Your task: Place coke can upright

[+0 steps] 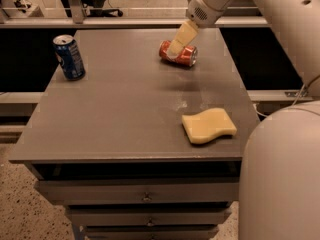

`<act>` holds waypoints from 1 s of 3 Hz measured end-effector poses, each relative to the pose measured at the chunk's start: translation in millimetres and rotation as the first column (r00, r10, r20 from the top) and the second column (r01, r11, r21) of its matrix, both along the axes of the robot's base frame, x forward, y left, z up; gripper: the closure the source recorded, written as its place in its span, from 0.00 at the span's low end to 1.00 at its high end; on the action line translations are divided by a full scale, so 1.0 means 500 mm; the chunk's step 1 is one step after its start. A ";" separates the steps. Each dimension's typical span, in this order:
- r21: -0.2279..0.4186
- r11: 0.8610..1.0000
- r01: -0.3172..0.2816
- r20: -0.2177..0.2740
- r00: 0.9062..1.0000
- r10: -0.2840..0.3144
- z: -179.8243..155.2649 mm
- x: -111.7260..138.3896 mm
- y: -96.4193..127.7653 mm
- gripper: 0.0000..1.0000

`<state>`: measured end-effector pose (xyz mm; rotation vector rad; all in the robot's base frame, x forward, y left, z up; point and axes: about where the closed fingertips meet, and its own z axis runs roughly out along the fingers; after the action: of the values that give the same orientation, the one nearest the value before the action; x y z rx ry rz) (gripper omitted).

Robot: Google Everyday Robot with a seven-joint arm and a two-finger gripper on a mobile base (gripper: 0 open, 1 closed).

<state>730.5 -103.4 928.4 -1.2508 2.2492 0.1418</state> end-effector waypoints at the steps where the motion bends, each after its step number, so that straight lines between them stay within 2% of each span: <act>1: 0.018 0.999 0.042 -0.024 0.999 -0.041 -0.046 0.041 0.029 0.00; 3: 0.004 0.997 0.079 -0.054 0.995 -0.079 -0.115 0.090 0.059 0.00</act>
Offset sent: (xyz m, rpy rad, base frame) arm 0.0549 0.0322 -0.0538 0.0298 0.0345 -0.0997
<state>775.7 -73.8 870.9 -1.1657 2.3388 0.1545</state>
